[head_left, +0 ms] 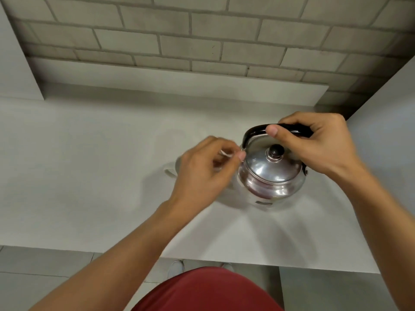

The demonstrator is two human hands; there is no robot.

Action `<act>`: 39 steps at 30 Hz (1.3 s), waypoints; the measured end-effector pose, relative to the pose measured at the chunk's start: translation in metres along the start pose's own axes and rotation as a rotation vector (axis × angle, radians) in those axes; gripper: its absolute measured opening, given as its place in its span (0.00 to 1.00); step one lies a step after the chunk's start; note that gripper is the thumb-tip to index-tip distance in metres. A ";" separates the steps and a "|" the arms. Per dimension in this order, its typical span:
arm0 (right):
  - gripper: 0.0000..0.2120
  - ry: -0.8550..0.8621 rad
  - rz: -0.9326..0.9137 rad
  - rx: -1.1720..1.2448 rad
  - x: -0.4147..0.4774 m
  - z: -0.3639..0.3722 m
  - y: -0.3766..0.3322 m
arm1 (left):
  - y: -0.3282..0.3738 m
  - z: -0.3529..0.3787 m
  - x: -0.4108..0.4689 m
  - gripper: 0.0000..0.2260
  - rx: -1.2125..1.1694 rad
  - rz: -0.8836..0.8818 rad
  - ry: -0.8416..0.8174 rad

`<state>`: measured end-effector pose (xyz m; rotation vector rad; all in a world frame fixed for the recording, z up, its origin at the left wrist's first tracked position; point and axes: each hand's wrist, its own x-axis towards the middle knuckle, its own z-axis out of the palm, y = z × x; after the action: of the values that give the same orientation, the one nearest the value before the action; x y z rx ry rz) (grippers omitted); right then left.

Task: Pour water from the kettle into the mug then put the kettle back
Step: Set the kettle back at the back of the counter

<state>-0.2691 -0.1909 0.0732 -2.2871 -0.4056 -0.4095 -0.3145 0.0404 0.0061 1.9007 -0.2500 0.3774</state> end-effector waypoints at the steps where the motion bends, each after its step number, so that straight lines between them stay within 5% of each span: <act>1: 0.08 0.018 0.010 0.033 -0.002 0.000 0.002 | 0.004 -0.001 0.008 0.08 -0.010 -0.031 -0.006; 5: 0.06 0.059 0.026 0.140 -0.008 0.005 0.005 | 0.014 0.003 0.036 0.23 0.060 -0.097 -0.246; 9: 0.09 0.096 0.062 0.180 -0.012 0.009 0.011 | 0.020 0.012 0.048 0.19 0.126 -0.022 -0.394; 14: 0.11 0.099 0.105 0.166 -0.012 0.009 0.016 | 0.019 0.018 0.054 0.12 0.144 0.013 -0.306; 21: 0.21 0.010 0.062 -0.063 -0.011 -0.006 0.040 | 0.010 0.020 0.071 0.12 0.177 0.009 -0.172; 25: 0.19 -0.027 0.105 -0.058 -0.008 -0.004 0.061 | 0.007 0.012 0.094 0.13 0.129 -0.038 -0.094; 31: 0.10 -0.031 0.112 0.044 0.031 0.015 0.073 | -0.008 0.006 0.132 0.12 0.105 -0.029 -0.074; 39: 0.16 -0.074 0.168 -0.026 0.114 0.057 0.113 | -0.056 0.014 0.203 0.14 0.145 -0.028 -0.142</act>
<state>-0.1115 -0.2048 0.0110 -2.3453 -0.2435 -0.2474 -0.1047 0.0485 0.0299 2.0749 -0.2963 0.2472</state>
